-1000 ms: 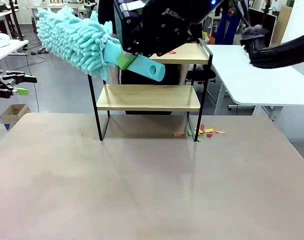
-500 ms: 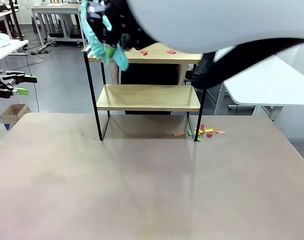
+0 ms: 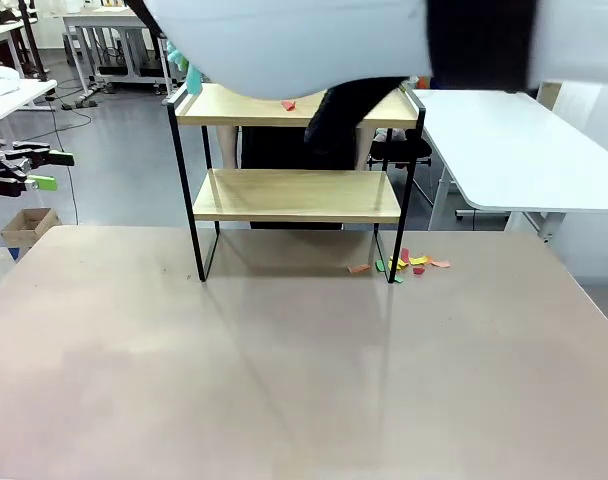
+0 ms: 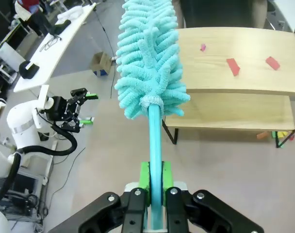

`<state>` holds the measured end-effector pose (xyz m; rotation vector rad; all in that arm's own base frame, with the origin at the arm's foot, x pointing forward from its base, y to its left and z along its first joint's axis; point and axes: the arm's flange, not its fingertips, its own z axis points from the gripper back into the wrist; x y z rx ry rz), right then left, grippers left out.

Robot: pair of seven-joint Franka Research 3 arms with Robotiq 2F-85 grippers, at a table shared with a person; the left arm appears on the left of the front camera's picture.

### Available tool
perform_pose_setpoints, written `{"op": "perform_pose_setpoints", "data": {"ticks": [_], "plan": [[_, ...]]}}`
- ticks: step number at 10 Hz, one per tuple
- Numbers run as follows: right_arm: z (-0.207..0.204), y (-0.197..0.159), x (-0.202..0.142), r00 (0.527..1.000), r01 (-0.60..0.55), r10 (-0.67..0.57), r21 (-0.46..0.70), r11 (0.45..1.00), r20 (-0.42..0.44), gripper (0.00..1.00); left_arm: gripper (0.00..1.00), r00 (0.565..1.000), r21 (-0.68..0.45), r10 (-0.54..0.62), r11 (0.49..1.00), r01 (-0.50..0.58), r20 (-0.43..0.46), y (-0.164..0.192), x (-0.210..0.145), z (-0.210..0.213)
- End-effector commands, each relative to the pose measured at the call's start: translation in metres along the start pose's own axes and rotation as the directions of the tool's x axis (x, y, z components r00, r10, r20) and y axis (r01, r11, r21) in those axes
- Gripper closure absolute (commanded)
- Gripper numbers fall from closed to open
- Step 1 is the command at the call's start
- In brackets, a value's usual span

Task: Clean the shelf.
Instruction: Clean the specific section of the Shelf indicated by the human with the Duster.

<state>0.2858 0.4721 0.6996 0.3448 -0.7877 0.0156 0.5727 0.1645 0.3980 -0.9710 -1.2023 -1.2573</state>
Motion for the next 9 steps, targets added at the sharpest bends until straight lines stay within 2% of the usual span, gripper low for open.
{"op": "perform_pose_setpoints", "data": {"ticks": [1,5,9], "plan": [[-0.025,0.038,0.021,0.999,0.051,-0.051,-0.024,0.998,0.007,0.87,0.00,1.000,0.001,-0.001,1.000,0.001,-0.001,-0.002,0.002,0.000],[-0.063,0.042,0.023,0.992,0.108,-0.111,-0.048,0.993,-0.059,0.87,0.00,1.000,0.001,-0.001,1.000,0.001,-0.001,-0.002,0.002,0.000],[-0.080,0.037,0.020,0.985,0.118,-0.126,-0.071,0.990,-0.115,0.87,0.00,1.000,0.001,-0.001,1.000,0.001,-0.001,-0.002,0.002,0.000]]}}
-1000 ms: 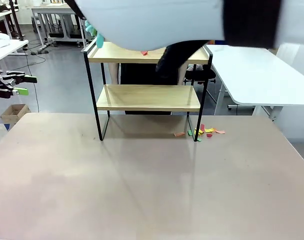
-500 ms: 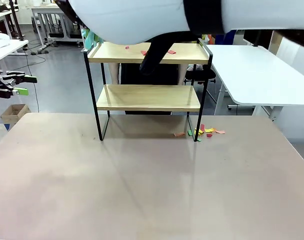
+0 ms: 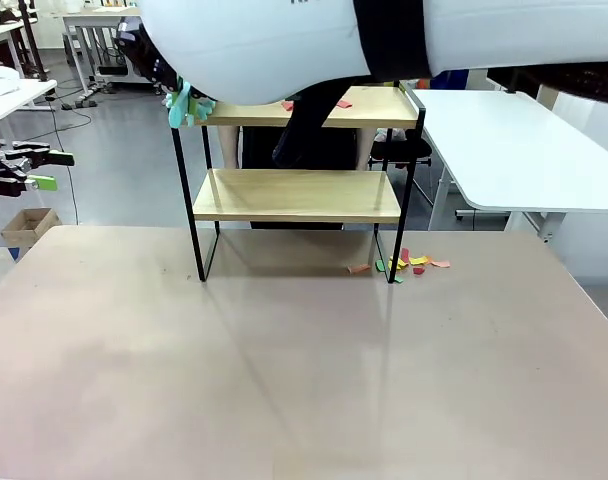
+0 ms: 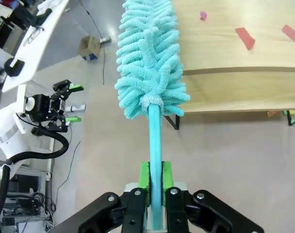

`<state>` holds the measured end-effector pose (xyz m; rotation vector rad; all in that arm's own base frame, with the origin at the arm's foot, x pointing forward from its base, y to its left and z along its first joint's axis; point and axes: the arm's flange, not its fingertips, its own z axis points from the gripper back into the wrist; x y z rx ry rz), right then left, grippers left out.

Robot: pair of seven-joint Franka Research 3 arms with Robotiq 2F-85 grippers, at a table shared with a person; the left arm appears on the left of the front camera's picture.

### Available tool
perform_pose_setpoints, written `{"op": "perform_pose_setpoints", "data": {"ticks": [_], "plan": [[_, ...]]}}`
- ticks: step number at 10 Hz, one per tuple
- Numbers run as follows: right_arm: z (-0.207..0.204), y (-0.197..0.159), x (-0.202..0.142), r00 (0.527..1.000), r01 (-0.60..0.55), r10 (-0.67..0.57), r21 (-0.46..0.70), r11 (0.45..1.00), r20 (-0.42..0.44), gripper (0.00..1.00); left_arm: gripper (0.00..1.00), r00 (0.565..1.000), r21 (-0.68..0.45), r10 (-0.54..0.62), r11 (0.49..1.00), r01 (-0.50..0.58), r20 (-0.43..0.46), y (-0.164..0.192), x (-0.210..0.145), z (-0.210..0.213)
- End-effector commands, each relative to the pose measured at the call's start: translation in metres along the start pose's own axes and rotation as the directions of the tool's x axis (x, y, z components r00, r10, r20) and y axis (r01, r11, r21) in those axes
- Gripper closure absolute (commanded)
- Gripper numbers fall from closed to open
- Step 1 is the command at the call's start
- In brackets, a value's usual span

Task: Clean the shelf.
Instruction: Clean the specific section of the Shelf indicated by the human with the Duster.

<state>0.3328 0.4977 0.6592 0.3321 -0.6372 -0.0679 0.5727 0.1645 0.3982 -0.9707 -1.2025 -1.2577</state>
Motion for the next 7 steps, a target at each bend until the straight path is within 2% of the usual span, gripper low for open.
{"op": "perform_pose_setpoints", "data": {"ticks": [1,7], "plan": [[-0.011,0.031,0.017,0.999,0.037,-0.037,-0.021,0.999,0.004,0.87,0.00,1.000,0.001,-0.001,1.000,0.001,-0.001,-0.002,0.002,0.000],[-0.002,-0.012,0.020,0.994,0.104,-0.108,-0.091,0.990,-0.036,0.87,0.00,1.000,0.001,-0.001,1.000,0.001,-0.001,-0.002,0.002,0.000]]}}
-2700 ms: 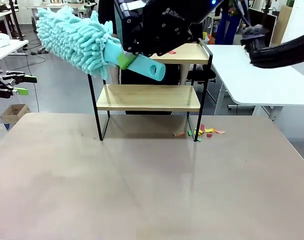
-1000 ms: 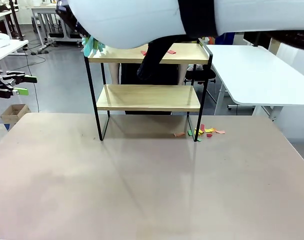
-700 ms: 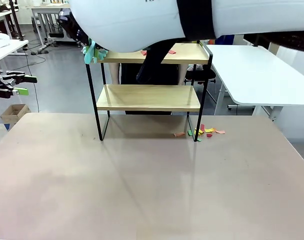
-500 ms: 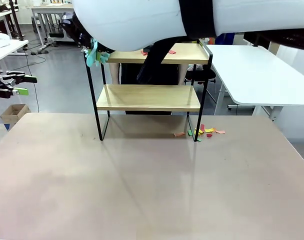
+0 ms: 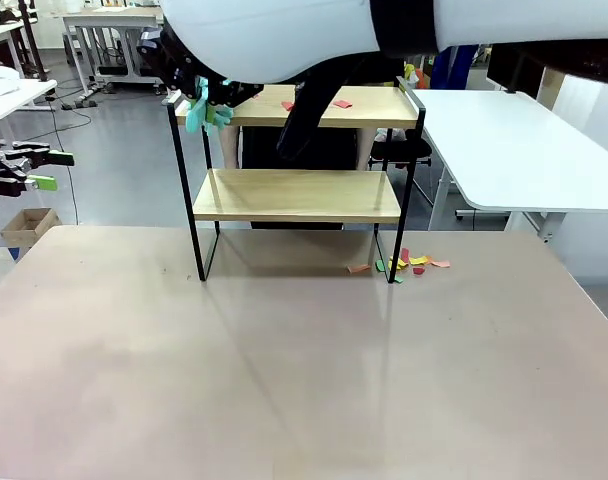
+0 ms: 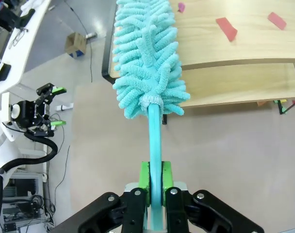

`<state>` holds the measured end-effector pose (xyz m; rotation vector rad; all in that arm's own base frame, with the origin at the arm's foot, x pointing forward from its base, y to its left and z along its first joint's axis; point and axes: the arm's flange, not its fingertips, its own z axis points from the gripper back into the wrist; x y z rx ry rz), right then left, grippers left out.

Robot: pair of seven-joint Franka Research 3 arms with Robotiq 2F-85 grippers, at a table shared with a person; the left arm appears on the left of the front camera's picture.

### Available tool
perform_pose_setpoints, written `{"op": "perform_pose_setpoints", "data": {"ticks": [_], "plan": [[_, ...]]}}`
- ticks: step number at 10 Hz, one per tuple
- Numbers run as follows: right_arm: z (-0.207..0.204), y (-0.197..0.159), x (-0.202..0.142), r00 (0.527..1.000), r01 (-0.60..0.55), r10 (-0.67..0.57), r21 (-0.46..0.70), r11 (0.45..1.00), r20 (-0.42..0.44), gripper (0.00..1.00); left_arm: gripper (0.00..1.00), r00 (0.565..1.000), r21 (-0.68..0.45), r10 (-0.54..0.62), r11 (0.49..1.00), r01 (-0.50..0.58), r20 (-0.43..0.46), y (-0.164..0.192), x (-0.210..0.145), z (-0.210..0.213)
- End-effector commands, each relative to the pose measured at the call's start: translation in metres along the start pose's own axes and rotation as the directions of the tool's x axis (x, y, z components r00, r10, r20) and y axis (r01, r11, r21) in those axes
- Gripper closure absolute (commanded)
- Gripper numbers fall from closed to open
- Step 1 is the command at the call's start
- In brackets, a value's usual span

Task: Clean the shelf.
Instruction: Clean the specific section of the Shelf indicated by the human with the Duster.

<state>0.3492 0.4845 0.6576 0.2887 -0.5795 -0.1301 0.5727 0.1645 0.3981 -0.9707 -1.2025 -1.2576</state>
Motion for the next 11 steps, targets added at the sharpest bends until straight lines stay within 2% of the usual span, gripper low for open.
{"op": "perform_pose_setpoints", "data": {"ticks": [1,6,11], "plan": [[0.009,-0.010,0.006,0.997,0.071,-0.071,-0.041,0.997,0.006,0.87,0.00,1.000,0.001,-0.001,1.000,0.001,-0.001,-0.002,0.002,0.000],[0.026,-0.080,0.003,0.990,0.137,-0.139,-0.139,0.981,-0.002,0.87,0.00,1.000,0.001,-0.001,1.000,0.001,-0.001,-0.002,0.002,0.000],[0.046,-0.155,-0.003,0.986,0.157,-0.167,-0.241,0.958,-0.019,0.87,0.00,1.000,0.001,-0.001,1.000,0.001,-0.001,-0.002,0.002,0.000]]}}
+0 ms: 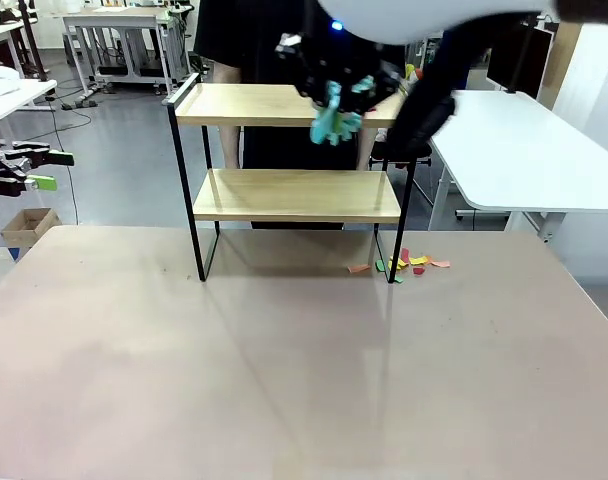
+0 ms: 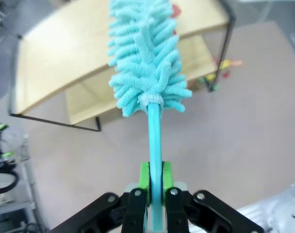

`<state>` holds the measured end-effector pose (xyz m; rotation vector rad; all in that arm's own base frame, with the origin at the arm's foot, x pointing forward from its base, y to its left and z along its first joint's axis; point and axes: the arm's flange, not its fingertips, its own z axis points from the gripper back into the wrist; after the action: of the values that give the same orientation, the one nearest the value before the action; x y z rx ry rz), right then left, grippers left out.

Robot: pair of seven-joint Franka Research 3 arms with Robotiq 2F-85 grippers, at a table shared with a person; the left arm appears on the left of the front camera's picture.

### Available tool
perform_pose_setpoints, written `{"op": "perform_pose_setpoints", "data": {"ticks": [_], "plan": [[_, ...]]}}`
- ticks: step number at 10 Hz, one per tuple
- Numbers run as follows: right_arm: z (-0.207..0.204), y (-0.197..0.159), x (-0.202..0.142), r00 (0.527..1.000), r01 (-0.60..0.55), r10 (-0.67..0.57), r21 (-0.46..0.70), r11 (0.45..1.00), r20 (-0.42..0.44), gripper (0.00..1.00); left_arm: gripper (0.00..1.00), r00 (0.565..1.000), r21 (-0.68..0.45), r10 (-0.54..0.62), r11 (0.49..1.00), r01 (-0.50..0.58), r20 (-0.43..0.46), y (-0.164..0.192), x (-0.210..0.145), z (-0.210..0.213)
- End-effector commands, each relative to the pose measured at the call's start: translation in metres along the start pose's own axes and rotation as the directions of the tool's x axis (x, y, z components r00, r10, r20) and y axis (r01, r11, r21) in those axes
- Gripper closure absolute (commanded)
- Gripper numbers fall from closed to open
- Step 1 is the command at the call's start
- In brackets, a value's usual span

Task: Clean the shelf.
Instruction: Clean the specific section of the Shelf indicated by the human with the Duster.

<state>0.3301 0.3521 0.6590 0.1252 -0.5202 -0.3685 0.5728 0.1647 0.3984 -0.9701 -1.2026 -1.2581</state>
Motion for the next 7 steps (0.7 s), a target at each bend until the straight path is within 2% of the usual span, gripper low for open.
{"op": "perform_pose_setpoints", "data": {"ticks": [1,5,7], "plan": [[-0.001,-0.044,-0.006,0.999,-0.030,0.029,-0.043,0.999,-0.023,0.87,0.00,1.000,0.000,0.000,1.000,0.000,0.000,-0.003,0.002,0.000],[0.003,-0.087,0.010,1.000,-0.023,0.024,-0.126,0.992,0.009,0.87,0.00,1.000,0.000,0.000,1.000,0.000,0.000,-0.003,0.002,0.000],[0.008,-0.091,0.010,0.995,-0.060,0.073,-0.161,0.985,0.072,0.87,0.00,1.000,0.000,0.000,1.000,0.000,0.000,-0.003,0.002,0.000]]}}
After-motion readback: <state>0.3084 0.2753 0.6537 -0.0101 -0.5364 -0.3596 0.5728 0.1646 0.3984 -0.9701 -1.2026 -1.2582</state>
